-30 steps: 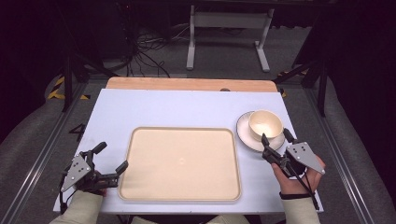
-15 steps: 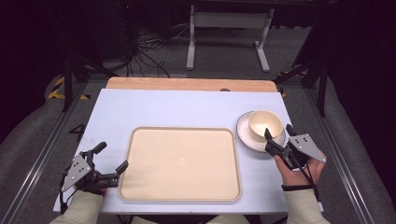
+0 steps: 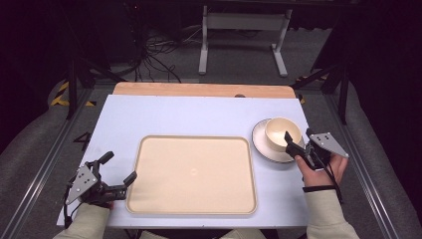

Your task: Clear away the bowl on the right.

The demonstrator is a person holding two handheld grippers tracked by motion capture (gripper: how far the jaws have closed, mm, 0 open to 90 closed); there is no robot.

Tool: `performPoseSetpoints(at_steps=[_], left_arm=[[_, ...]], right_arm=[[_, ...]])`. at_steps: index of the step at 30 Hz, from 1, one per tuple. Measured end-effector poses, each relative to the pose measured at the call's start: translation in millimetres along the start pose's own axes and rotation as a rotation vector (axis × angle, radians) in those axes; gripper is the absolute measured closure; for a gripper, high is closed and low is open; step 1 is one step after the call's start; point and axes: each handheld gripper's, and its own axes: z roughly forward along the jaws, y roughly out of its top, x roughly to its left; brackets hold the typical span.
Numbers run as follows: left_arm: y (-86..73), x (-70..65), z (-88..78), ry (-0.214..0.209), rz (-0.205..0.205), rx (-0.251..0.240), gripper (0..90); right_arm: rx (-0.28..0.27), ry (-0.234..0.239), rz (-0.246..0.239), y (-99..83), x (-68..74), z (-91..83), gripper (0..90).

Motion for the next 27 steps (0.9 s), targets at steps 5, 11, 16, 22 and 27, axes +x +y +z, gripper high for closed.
performPoseSetpoints(at_steps=[5, 11, 16, 22, 27], left_arm=[[0.0, -0.1, 0.0, -0.001, 0.0, 0.0, 0.1], [0.0, -0.1, 0.0, -0.001, 0.001, 0.0, 0.1], [0.0, -0.1, 0.0, -0.001, 0.0, -0.001, 0.1], [0.1, -0.2, -0.2, -0.002, 0.002, 0.002, 0.1], [0.1, -0.3, -0.3, -0.002, 0.004, 0.0, 0.1]], right_arm=[[0.043, 0.005, 0.002, 5.1, -5.5, 7.3, 26.0], [0.072, -0.006, 0.005, 11.8, -9.0, 14.0, 26.1], [0.14, -0.017, 0.018, 20.4, -12.3, 24.9, 26.8], [0.247, -0.028, 0.032, 31.1, -18.4, 37.9, 35.2], [0.341, -0.039, 0.037, 38.6, -23.6, 50.2, 38.1]])
